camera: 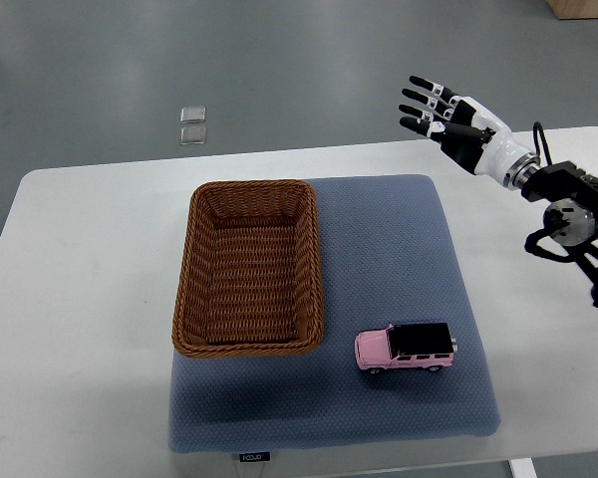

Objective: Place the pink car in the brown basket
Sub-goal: 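Lower the right hand toward the pink toy car, fingers extended, then position the right hand over the pink car and curl the thumb around it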

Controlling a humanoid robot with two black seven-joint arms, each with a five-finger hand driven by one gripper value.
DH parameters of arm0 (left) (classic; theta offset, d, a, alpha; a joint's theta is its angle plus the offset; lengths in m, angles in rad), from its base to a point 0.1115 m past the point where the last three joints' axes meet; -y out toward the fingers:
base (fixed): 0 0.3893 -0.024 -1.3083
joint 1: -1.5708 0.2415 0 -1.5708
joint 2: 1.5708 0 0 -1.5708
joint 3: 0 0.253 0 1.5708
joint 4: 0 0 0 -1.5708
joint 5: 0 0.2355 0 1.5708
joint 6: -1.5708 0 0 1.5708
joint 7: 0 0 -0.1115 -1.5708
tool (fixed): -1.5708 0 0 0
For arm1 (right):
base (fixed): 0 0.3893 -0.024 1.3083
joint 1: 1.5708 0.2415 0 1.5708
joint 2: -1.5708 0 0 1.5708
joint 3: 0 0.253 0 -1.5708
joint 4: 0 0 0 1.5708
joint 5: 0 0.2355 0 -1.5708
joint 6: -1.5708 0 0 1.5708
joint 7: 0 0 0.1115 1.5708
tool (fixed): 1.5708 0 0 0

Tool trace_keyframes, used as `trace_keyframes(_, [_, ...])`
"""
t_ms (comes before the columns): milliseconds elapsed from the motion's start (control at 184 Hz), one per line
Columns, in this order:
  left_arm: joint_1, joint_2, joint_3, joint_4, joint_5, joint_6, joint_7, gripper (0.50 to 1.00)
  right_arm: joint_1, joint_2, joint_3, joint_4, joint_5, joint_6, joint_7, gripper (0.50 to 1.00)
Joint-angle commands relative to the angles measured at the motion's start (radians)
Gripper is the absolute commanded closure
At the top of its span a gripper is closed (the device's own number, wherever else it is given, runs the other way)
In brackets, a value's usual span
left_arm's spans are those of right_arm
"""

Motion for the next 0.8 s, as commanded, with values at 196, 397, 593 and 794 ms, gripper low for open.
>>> trace_keyframes(196, [-0.001, 0.0, 0.003, -0.004, 0.0, -0.001, 0.0, 0.5, 0.181, -0.493, -0.374, 0.596, -0.289, 0.162, -0.077, 0.593])
trace_keyframes(397, [-0.001, 0.0, 0.003, -0.004, 0.0, -0.001, 0.002, 0.5, 0.163, -0.576, -0.442, 0.742, -0.321, 0.14, -0.086, 0.593])
trace_keyframes(593, [-0.001, 0.0, 0.001, 0.0, 0.0, -0.001, 0.002, 0.5, 0.068, -0.577, -0.442, 0.771, -0.345, 0.103, -0.086, 0.593])
trace_keyframes(794, [-0.001, 0.0, 0.003, 0.002, 0.0, -0.001, 0.005, 0.5, -0.013, -0.551, -0.44, 0.767, -0.398, 0.019, -0.085, 0.593])
